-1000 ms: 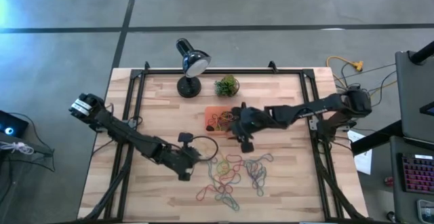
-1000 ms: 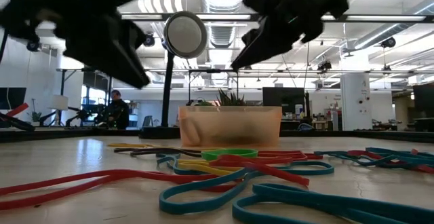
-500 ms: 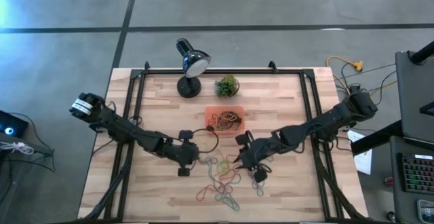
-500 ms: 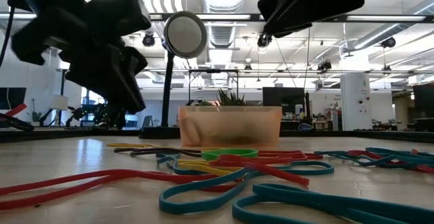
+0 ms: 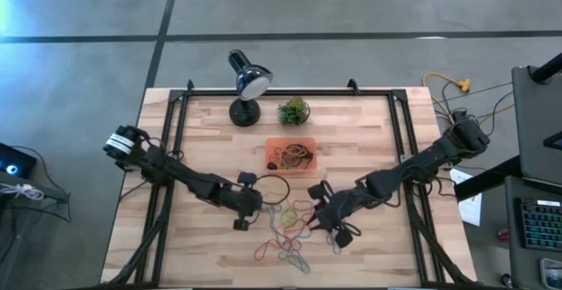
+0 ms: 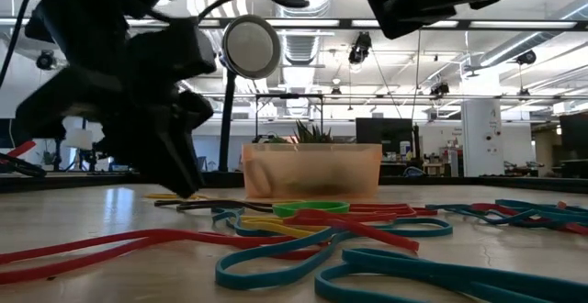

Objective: Pick and place rubber bands into bin
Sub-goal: Put the violet rubber band into the orange bin

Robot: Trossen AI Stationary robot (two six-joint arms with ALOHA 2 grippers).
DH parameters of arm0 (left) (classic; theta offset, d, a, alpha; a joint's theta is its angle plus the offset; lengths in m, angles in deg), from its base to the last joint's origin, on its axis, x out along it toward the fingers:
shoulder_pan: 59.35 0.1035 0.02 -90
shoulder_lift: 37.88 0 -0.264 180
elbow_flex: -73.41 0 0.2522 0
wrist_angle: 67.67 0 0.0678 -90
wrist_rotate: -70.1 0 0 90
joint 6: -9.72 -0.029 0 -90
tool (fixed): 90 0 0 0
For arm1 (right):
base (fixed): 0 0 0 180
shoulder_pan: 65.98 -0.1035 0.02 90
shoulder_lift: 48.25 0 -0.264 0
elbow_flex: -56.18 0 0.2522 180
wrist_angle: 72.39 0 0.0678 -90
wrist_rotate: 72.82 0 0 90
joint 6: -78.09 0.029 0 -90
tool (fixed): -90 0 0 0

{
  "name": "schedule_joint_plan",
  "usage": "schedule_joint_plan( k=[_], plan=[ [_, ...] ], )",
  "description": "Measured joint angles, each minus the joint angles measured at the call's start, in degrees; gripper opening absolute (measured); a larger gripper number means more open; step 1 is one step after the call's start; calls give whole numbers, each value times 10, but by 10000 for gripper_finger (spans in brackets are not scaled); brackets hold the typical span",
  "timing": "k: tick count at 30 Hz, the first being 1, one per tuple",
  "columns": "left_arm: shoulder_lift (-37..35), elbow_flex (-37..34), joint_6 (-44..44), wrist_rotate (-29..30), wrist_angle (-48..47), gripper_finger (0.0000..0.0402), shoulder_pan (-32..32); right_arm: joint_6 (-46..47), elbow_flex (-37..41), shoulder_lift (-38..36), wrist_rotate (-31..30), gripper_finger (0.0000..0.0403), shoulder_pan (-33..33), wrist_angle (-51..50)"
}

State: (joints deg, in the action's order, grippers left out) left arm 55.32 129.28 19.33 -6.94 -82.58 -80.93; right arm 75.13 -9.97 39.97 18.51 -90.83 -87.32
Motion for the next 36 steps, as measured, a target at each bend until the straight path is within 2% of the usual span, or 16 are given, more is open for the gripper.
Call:
schedule_joint_plan(
  k=[7, 32, 36],
  plan=[
    [19, 1, 5, -35, 9, 68, 7, 0, 1, 0, 0, 70, -1, 0],
    [17, 1, 34, -186, 6, 68, 20, 11, 4, 0, 0, 70, 0, 1],
    [21, 0, 36, -189, 9, 62, 20, 11, 4, 0, 0, 66, 0, 1]
  ],
)
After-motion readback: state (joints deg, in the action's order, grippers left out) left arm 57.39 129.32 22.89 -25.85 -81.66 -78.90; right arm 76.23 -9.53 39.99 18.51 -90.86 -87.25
